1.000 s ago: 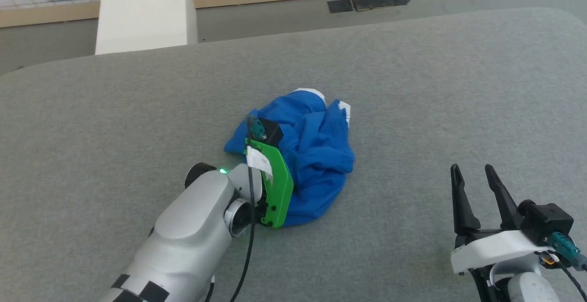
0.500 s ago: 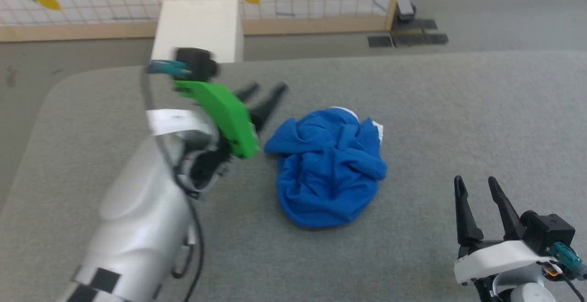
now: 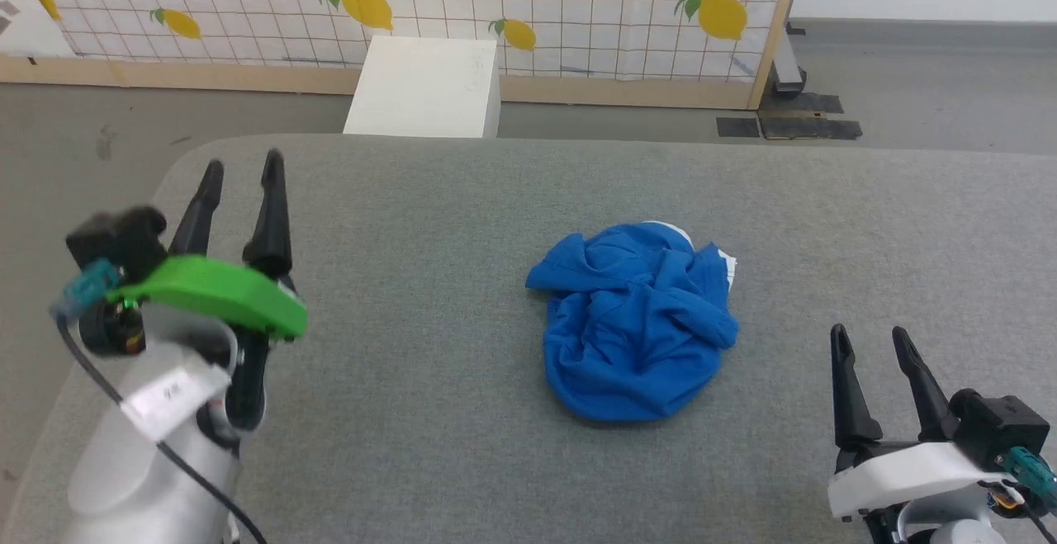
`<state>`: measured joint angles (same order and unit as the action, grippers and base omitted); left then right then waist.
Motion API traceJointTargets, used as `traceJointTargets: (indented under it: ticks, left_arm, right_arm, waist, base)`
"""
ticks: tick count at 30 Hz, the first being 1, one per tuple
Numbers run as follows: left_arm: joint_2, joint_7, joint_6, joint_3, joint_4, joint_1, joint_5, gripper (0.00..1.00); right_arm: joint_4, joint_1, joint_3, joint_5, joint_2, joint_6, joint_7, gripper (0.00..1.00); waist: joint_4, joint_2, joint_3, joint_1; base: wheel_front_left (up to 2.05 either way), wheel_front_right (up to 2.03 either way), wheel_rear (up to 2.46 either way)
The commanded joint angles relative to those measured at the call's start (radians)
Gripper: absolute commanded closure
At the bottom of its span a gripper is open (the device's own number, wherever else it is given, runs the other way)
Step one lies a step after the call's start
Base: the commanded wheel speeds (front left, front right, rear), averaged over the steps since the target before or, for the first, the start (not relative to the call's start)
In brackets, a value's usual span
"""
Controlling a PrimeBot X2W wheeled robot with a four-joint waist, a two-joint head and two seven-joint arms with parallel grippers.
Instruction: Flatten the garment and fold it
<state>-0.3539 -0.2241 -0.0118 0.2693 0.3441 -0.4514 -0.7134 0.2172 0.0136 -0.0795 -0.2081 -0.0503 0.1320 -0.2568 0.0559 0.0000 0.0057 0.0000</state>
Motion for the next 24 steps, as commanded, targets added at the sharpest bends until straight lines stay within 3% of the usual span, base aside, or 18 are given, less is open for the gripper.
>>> traceJointTargets:
  ticks: [1,9,20,24]
  left_arm:
    - [-0.003,-0.016,-0.009,-0.001,-0.010,0.040,0.023,0.00]
    - [0.000,-0.037,-0.031,0.017,-0.056,0.196,0.152,0.00]
    - [0.027,-0.037,-0.046,0.014,-0.073,0.299,0.158,0.00]
    - [0.028,-0.038,-0.049,0.010,-0.089,0.301,0.160,0.00]
  right_arm:
    - [-0.005,-0.017,-0.002,0.002,0.000,-0.001,-0.005,0.00]
    - [-0.002,-0.025,0.002,0.002,0.000,-0.001,-0.005,0.00]
    - [0.024,-0.022,0.012,-0.007,0.000,-0.001,-0.002,0.00]
    - [0.035,0.009,0.042,0.006,0.000,-0.001,0.050,0.00]
  waist:
    - [0.000,0.0000,0.001,0.0000]
    - [-0.013,0.0000,0.002,0.0000]
    - [-0.014,0.0000,0.018,0.0000]
    - [-0.012,0.0000,0.028,0.0000]
  base:
    - [0.00,0.00,0.00]
    - [0.00,0.00,0.00]
    - [0.00,0.00,0.00]
    - [0.00,0.00,0.00]
